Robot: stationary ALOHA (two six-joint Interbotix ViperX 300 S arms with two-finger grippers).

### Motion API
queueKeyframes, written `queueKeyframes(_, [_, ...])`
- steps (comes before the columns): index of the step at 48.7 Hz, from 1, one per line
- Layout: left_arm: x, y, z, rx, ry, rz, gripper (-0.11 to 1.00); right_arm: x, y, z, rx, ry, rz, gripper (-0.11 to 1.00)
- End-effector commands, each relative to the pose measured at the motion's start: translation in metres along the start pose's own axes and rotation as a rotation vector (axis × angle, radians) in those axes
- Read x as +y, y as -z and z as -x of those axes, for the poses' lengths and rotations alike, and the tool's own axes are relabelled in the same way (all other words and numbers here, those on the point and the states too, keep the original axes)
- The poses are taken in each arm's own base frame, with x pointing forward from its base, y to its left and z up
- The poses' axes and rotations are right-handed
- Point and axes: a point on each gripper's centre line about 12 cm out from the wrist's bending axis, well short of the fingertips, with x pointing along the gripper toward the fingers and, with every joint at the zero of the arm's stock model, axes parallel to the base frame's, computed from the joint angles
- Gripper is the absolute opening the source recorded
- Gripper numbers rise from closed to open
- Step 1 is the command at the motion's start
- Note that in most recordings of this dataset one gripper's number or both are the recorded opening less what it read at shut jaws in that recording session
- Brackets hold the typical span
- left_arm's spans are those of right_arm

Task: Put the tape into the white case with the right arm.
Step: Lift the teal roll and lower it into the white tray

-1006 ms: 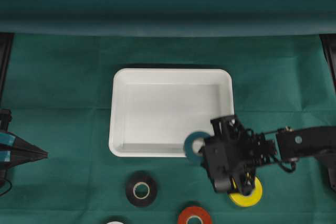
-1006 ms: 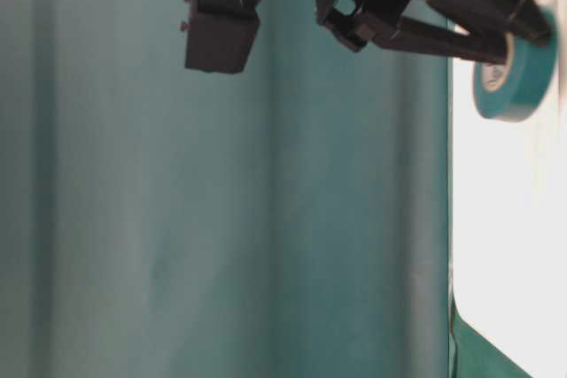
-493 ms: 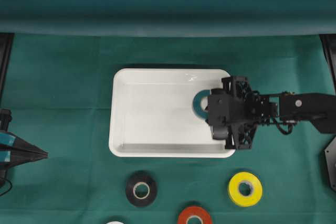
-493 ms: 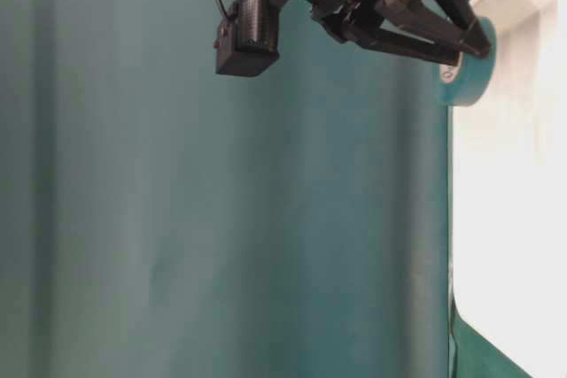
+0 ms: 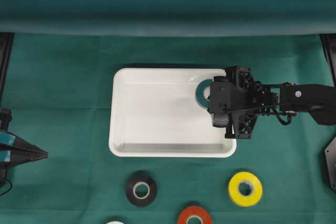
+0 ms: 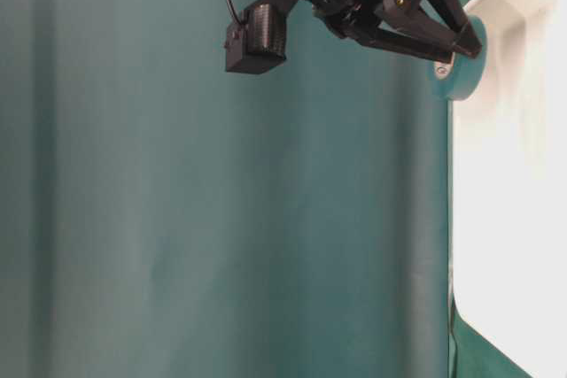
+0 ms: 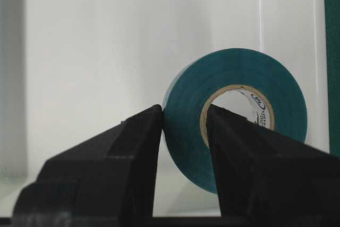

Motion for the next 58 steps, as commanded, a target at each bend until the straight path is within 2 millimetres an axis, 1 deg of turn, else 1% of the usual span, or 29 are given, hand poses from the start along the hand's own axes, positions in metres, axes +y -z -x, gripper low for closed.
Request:
queueKeyframes(1, [0.0, -0.003, -0.001, -0.006, 0.0, 0.002, 0.0, -0.002, -0.009, 0.004, -0.04, 0.004, -0.002, 0.01])
queueKeyframes(21, [0.0, -0.003, -0.001, -0.006, 0.0, 0.002, 0.0, -0.001, -0.007, 0.003, -0.041, 0.001, -0.005, 0.01])
queueKeyframes(23, [0.0, -0.004, -0.001, -0.008, 0.0, 0.002, 0.0, -0.001, -0.006, 0.003, -0.039, 0.001, -0.005, 0.03])
queueKeyframes(26, [0.0, -0.003, -0.001, -0.006, 0.0, 0.002, 0.0, -0.001, -0.006, 0.003, -0.039, 0.001, -0.006, 0.14])
queueKeyframes(28, [0.0, -0.003, -0.001, -0.006, 0.0, 0.002, 0.0, -0.001, -0.006, 0.004, -0.041, 0.001, -0.006, 0.24])
queueKeyframes(35, [0.0, -0.003, -0.001, -0.006, 0.0, 0.002, 0.0, -0.001, -0.005, 0.003, -0.038, 0.0, -0.006, 0.67])
queueKeyframes(37, [0.0, -0.004, -0.001, -0.008, 0.0, 0.002, 0.0, 0.0, -0.005, 0.003, -0.039, -0.001, -0.008, 0.77])
queueKeyframes(41, [0.0, -0.003, -0.001, -0.006, 0.0, 0.002, 0.0, 0.0, -0.005, 0.003, -0.044, -0.001, -0.008, 0.73])
queueKeyframes(49, [0.0, -0.003, -0.001, -0.006, 0.0, 0.002, 0.0, -0.001, -0.003, 0.006, -0.038, 0.001, -0.006, 0.73])
queueKeyframes(54, [0.0, -0.003, -0.001, -0.006, 0.0, 0.003, 0.0, 0.0, 0.003, 0.015, -0.037, 0.004, -0.008, 0.73])
queueKeyframes(58, [0.0, -0.003, -0.001, -0.006, 0.0, 0.002, 0.0, 0.001, 0.012, 0.029, -0.049, 0.007, -0.009, 0.73])
